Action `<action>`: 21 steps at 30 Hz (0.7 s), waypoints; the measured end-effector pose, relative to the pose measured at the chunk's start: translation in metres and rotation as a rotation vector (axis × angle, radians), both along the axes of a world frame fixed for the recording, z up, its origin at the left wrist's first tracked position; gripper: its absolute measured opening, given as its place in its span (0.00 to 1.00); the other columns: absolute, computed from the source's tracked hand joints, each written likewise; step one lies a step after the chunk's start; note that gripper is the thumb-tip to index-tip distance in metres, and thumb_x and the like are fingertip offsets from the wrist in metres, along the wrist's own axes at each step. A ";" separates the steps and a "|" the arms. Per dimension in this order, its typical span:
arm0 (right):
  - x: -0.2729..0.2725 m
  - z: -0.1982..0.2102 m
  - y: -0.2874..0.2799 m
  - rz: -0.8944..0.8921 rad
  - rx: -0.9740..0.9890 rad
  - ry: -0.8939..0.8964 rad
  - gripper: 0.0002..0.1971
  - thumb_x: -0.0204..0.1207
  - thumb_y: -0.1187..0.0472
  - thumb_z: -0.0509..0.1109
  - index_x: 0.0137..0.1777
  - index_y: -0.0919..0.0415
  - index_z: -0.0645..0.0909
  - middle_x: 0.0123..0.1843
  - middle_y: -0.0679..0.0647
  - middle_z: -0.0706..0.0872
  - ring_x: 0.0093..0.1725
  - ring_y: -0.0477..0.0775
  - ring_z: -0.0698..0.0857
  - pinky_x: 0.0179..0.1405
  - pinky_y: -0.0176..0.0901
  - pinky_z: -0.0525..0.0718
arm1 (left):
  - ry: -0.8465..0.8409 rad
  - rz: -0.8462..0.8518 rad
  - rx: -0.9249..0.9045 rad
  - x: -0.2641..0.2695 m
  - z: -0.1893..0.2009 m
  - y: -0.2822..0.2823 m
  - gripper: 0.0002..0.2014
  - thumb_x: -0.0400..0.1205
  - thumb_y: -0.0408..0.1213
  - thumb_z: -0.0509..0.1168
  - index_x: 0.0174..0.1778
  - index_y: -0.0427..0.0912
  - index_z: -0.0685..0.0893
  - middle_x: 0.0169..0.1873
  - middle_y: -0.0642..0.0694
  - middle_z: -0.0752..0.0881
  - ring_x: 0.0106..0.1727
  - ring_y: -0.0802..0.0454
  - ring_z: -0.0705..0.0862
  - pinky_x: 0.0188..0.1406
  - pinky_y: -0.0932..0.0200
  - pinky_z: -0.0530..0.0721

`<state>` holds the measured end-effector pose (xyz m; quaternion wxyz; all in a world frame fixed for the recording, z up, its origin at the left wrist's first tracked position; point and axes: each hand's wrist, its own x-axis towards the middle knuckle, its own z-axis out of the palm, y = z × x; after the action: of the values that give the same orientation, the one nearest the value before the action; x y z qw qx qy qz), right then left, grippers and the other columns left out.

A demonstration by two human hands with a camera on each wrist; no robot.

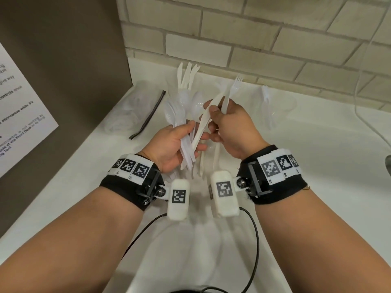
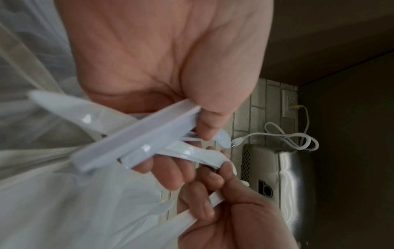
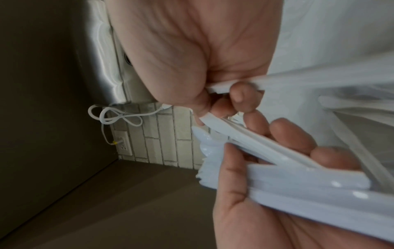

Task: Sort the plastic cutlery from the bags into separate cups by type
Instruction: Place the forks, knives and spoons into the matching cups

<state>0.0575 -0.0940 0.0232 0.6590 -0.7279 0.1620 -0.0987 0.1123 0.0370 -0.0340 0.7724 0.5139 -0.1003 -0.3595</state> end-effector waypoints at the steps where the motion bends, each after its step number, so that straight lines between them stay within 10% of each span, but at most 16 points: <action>1: 0.002 0.001 -0.001 0.004 -0.002 0.003 0.08 0.86 0.64 0.56 0.52 0.59 0.78 0.38 0.53 0.84 0.30 0.48 0.77 0.23 0.37 0.73 | 0.003 0.014 0.006 0.002 0.000 0.003 0.13 0.86 0.42 0.58 0.53 0.38 0.84 0.45 0.39 0.90 0.40 0.43 0.89 0.41 0.51 0.85; 5: 0.019 0.014 -0.011 -0.021 0.008 -0.057 0.09 0.87 0.62 0.53 0.50 0.57 0.75 0.41 0.53 0.90 0.43 0.53 0.85 0.38 0.45 0.79 | 0.064 0.152 -0.034 0.012 0.005 0.013 0.10 0.86 0.39 0.58 0.46 0.37 0.81 0.47 0.36 0.89 0.44 0.39 0.89 0.53 0.43 0.85; 8: 0.043 0.032 -0.021 -0.064 0.199 -0.152 0.09 0.87 0.64 0.52 0.50 0.59 0.73 0.36 0.56 0.86 0.44 0.60 0.89 0.53 0.60 0.85 | 0.045 0.262 0.054 0.018 0.008 0.018 0.09 0.87 0.40 0.59 0.44 0.40 0.80 0.34 0.43 0.85 0.31 0.49 0.85 0.37 0.53 0.87; 11: 0.079 0.049 -0.027 -0.126 0.223 -0.270 0.10 0.87 0.63 0.49 0.51 0.57 0.72 0.34 0.57 0.82 0.39 0.60 0.88 0.51 0.59 0.86 | 0.027 0.278 0.122 0.024 0.010 0.019 0.11 0.86 0.45 0.60 0.42 0.43 0.78 0.26 0.49 0.74 0.22 0.56 0.71 0.22 0.62 0.73; 17: 0.149 0.052 -0.024 -0.177 0.014 -0.572 0.10 0.86 0.65 0.48 0.52 0.57 0.71 0.39 0.58 0.82 0.45 0.57 0.88 0.43 0.45 0.83 | -0.037 0.248 0.263 0.033 0.009 0.017 0.11 0.82 0.50 0.65 0.43 0.46 0.79 0.25 0.52 0.69 0.23 0.57 0.65 0.20 0.62 0.69; 21: 0.189 0.027 -0.023 -0.131 -0.052 -0.539 0.10 0.85 0.62 0.51 0.49 0.53 0.73 0.39 0.57 0.84 0.46 0.57 0.88 0.51 0.54 0.83 | 0.013 0.296 0.272 0.041 -0.001 0.023 0.12 0.82 0.50 0.64 0.47 0.43 0.79 0.25 0.52 0.71 0.23 0.57 0.66 0.22 0.61 0.69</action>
<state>0.2461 -0.1170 0.0497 0.6516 -0.6801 0.0249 -0.3351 0.1537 0.0604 -0.0347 0.7410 0.6202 0.0307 -0.2554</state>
